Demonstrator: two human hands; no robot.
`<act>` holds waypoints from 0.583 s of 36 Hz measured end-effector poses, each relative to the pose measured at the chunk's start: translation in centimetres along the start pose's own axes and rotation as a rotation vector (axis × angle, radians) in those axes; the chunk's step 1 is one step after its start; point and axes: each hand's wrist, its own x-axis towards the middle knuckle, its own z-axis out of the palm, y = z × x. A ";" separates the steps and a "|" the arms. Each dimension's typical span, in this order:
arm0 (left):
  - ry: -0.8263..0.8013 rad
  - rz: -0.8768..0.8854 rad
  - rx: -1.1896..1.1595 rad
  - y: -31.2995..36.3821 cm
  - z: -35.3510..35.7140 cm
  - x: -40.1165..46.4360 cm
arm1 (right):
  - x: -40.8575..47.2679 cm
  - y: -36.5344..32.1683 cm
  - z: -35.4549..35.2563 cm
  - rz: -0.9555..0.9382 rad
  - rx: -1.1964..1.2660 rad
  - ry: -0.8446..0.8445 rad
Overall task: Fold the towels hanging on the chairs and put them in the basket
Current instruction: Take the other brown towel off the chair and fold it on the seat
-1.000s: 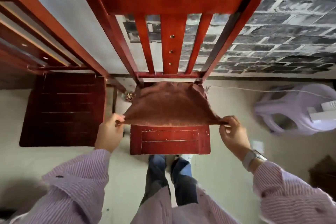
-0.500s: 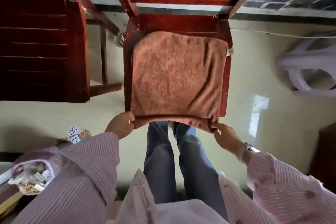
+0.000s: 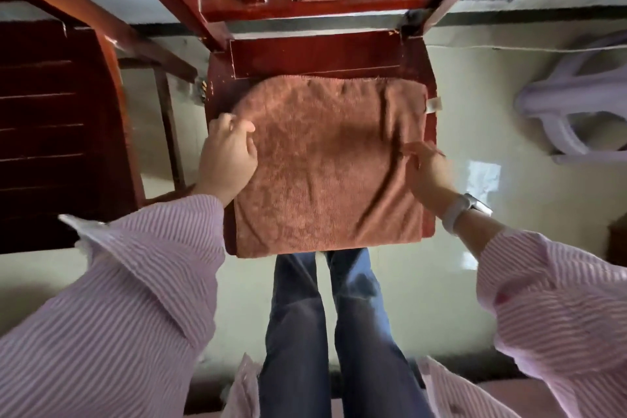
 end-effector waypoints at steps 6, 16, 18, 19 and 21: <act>-0.078 0.095 0.088 -0.3 0.8 7.0 | 6.3 -2.0 -1.6 -0.097 -0.198 0.155; -0.125 0.205 0.029 0.6 0.7 10.6 | 10.3 -3.6 -1.9 -0.154 -0.305 0.095; -0.100 0.254 -0.006 0.6 0.2 10.2 | 10.0 -3.7 -2.2 -0.162 -0.285 0.100; -0.079 0.289 -0.008 0.5 -0.1 9.9 | 9.7 -3.6 -2.4 -0.168 -0.270 0.113; -0.039 0.372 0.016 0.5 -0.8 9.0 | 8.8 -3.3 -2.8 -0.206 -0.247 0.140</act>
